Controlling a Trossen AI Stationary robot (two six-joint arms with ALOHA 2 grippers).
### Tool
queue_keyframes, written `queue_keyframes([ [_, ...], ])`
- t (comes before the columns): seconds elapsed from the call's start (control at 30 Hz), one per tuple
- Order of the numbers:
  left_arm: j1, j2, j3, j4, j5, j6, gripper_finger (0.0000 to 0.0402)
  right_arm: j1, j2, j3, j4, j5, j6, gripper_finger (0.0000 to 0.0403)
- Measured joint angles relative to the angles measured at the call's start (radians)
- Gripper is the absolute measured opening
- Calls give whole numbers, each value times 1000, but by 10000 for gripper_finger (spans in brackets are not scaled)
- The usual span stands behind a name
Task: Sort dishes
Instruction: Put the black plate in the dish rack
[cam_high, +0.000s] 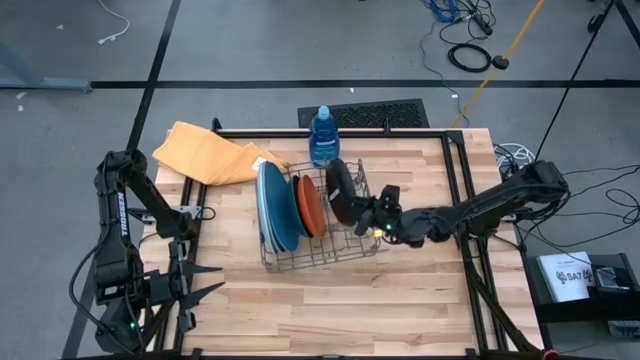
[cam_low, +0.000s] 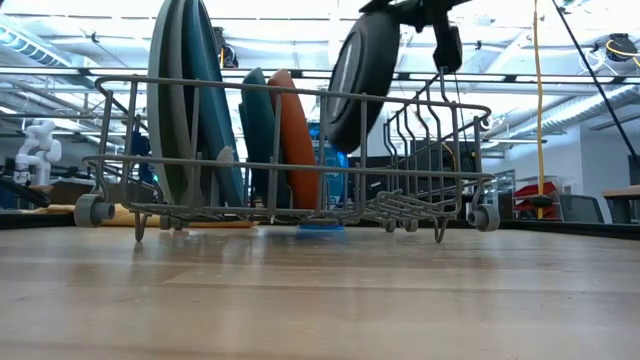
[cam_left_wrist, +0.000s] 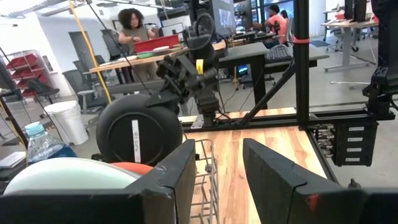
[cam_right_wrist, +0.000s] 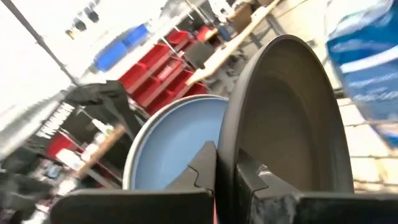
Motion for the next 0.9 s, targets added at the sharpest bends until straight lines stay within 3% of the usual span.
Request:
queue_keyframes([
  [0.13, 0, 0, 0, -8, -1, 6, 136, 11, 59, -30, 159, 16, -8, 6],
  [0.4, 1, 0, 0, 5, -7, -2, 136, 7, 122, -19, 153, -6, 46, 6],
  [0.57, 1, 0, 0, 9, -7, -3, 136, 48, 121, 9, 292, 48, -107, 6],
  [0.9, 9, 0, 0, 6, -7, -4, 136, 49, 163, 186, 82, 81, -141, 6],
])
